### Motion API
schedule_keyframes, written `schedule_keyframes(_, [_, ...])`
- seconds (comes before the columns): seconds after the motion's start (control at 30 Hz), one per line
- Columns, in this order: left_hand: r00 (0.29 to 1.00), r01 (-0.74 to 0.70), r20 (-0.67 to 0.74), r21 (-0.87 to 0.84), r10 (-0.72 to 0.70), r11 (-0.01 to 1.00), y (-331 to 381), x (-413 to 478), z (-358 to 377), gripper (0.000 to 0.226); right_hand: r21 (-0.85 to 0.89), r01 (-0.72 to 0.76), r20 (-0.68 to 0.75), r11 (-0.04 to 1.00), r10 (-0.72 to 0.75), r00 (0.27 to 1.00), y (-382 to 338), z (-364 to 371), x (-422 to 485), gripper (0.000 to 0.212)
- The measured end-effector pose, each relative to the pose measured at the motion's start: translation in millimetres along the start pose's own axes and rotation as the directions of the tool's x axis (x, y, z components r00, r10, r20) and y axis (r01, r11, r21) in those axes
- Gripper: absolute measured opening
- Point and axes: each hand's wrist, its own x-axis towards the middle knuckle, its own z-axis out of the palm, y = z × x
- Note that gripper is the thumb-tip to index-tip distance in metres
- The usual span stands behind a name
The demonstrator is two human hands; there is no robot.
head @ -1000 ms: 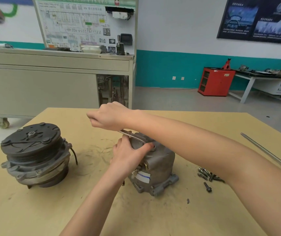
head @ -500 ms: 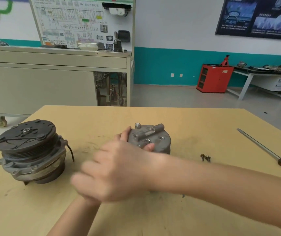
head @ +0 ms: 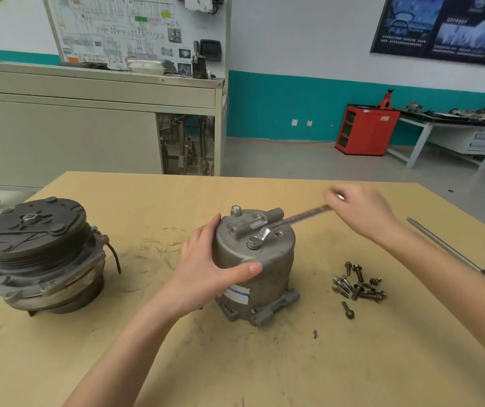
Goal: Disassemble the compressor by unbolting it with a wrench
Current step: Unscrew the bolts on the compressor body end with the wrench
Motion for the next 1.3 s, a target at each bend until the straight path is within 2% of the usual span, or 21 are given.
schedule_keyframes(0.1, [1.000, -0.002, -0.031, -0.038, 0.001, 0.999, -1, -3, 4, 0.131, -0.181, 0.081, 0.173, 0.980, -0.050, 0.984, -37, 33, 68, 0.024])
schedule_keyframes(0.17, [0.999, 0.003, -0.048, -0.051, -0.005, 0.999, -2, -3, 5, 0.131, -0.220, 0.237, 0.262, 0.946, -0.177, 0.949, -78, 56, 97, 0.026])
schedule_keyframes(0.27, [0.998, 0.002, -0.057, -0.062, -0.006, 0.998, -4, -2, 6, 0.128, -0.201, 0.494, 0.338, 0.846, -0.414, 0.845, -146, 77, 108, 0.027])
schedule_keyframes(0.33, [0.997, -0.016, -0.069, -0.041, 0.013, 0.999, -4, -4, 8, 0.119, -0.227, 0.646, 0.338, 0.729, -0.563, 0.754, -187, 83, 96, 0.030])
schedule_keyframes(0.4, [0.997, -0.016, -0.076, -0.047, 0.013, 0.999, -4, -3, 7, 0.090, -0.290, 0.775, 0.333, 0.561, -0.700, 0.632, -223, 90, 71, 0.029])
schedule_keyframes(0.47, [0.998, -0.007, -0.063, -0.109, 0.000, 0.994, -7, -2, 6, 0.063, -0.268, 0.890, 0.428, 0.369, -0.782, 0.453, -244, 91, 34, 0.023])
schedule_keyframes(0.5, [0.999, -0.013, -0.035, -0.110, 0.009, 0.994, -11, -1, 5, 0.051, -0.249, 0.927, 0.494, 0.280, -0.787, 0.370, -241, 88, 13, 0.028])
schedule_keyframes(0.53, [1.000, -0.018, -0.018, -0.103, 0.017, 0.994, -12, -2, 9, 0.046, -0.248, 0.944, 0.523, 0.216, -0.790, 0.319, -230, 81, -9, 0.037])
schedule_keyframes(0.6, [0.985, 0.009, -0.171, -0.069, -0.021, 0.998, -17, 0, 16, 0.069, -0.220, 0.954, 0.532, 0.201, -0.795, 0.291, -200, 53, -53, 0.046])
schedule_keyframes(0.63, [0.966, 0.010, -0.256, -0.103, -0.036, 0.995, -18, 0, 17, 0.075, -0.199, 0.949, 0.445, 0.245, -0.840, 0.310, -184, 35, -73, 0.040])
schedule_keyframes(0.67, [0.963, -0.002, -0.268, -0.119, -0.030, 0.993, -16, -1, 16, 0.081, -0.179, 0.935, 0.305, 0.307, -0.886, 0.349, -164, 17, -91, 0.029])
schedule_keyframes(0.7, [0.978, 0.007, -0.209, -0.084, -0.025, 0.996, -10, -2, 14, 0.091, -0.189, 0.916, 0.155, 0.355, -0.910, 0.385, -142, 4, -106, 0.022])
schedule_keyframes(0.77, [0.998, 0.004, -0.068, -0.033, -0.006, 0.999, -5, -3, 9, 0.115, -0.201, 0.861, -0.101, 0.466, -0.885, 0.455, -102, -21, -128, 0.026])
schedule_keyframes(0.83, [0.998, 0.002, -0.060, -0.024, -0.003, 1.000, 0, -4, 4, 0.125, -0.111, 0.750, -0.225, 0.652, -0.751, 0.620, -63, -38, -139, 0.036])
schedule_keyframes(0.87, [0.998, 0.012, -0.065, -0.025, -0.014, 1.000, 2, -4, 4, 0.126, -0.025, 0.649, -0.248, 0.760, -0.634, 0.733, -45, -44, -139, 0.042])
schedule_keyframes(0.9, [0.997, 0.016, -0.079, -0.023, -0.018, 1.000, 4, -6, 4, 0.126, 0.052, 0.532, -0.240, 0.845, -0.507, 0.828, -30, -47, -135, 0.046])
schedule_keyframes(0.93, [0.996, 0.011, -0.084, -0.016, -0.012, 1.000, 4, -7, 6, 0.125, 0.106, 0.435, -0.210, 0.894, -0.407, 0.889, -16, -47, -128, 0.048])
schedule_keyframes(1.07, [0.996, 0.008, -0.092, -0.021, -0.010, 1.000, 2, -7, 7, 0.123, 0.079, 0.188, -0.083, 0.979, -0.181, 0.980, 10, -25, -68, 0.032])
schedule_keyframes(1.13, [0.996, -0.002, -0.093, -0.030, -0.001, 1.000, 2, -8, 8, 0.122, -0.073, 0.080, 0.049, 0.994, -0.076, 0.996, 6, -10, -16, 0.031])
schedule_keyframes(1.2, [0.995, -0.006, -0.103, -0.032, 0.003, 0.999, 3, -9, 8, 0.121, -0.216, 0.098, 0.162, 0.971, -0.063, 0.985, -11, 8, 34, 0.032])
schedule_keyframes(1.3, [0.993, -0.018, -0.118, -0.034, 0.013, 0.999, 2, -9, 9, 0.119, -0.256, 0.223, 0.295, 0.941, -0.144, 0.945, -65, 45, 85, 0.025])
